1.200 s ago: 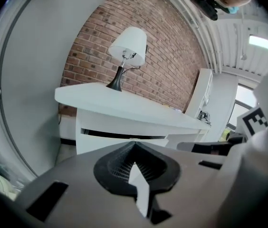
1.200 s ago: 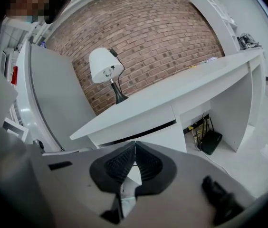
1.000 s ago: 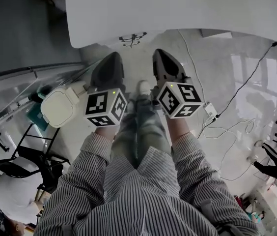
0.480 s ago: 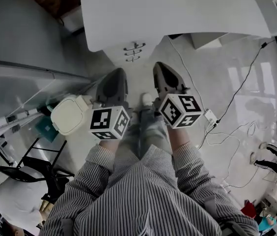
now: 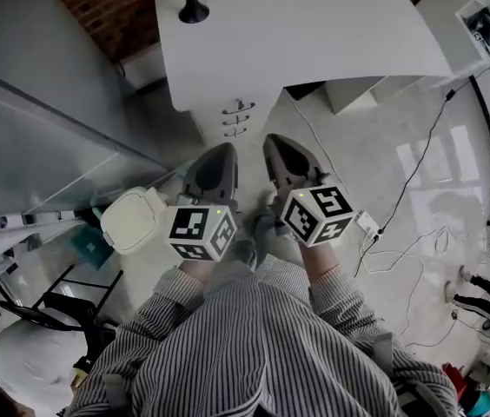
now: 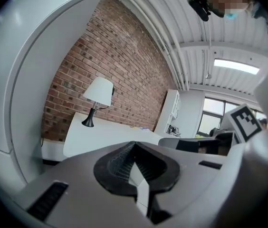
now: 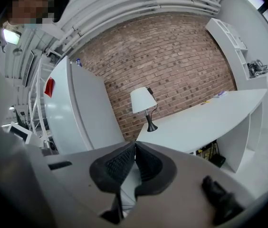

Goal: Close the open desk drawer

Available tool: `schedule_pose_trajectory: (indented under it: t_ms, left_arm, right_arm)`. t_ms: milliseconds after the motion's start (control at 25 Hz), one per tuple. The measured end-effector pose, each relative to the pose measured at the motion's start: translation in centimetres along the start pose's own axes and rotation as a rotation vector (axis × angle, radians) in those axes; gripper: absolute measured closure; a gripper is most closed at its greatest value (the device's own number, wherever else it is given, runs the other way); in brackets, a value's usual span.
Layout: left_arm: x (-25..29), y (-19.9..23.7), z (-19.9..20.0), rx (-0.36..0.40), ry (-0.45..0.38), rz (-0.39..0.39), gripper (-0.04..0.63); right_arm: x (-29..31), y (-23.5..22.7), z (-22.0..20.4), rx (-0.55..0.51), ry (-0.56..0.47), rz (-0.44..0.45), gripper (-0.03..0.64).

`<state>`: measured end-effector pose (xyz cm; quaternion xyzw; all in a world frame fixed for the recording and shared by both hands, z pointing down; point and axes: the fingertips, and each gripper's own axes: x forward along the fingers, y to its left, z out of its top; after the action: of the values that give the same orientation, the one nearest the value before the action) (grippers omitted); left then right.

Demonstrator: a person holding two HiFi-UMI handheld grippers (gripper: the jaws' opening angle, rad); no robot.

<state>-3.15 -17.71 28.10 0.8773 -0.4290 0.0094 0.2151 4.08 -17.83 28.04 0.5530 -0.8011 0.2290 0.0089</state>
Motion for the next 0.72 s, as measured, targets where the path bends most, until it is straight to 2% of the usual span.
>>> schedule_pose_trajectory:
  t_ms: [360, 720]
  left_arm:
    - [-1.0, -3.9, 0.6, 0.024, 0.044, -0.053, 0.584]
    - [-2.0, -6.9, 0.5, 0.001, 0.033, -0.031, 0.584]
  right_arm:
    - [-3.3, 1.4, 1.4, -0.055, 0.006, 0.02, 0.6]
    - [-6.3, 1.8, 2.3, -0.105, 0.025, 0.085, 0.6]
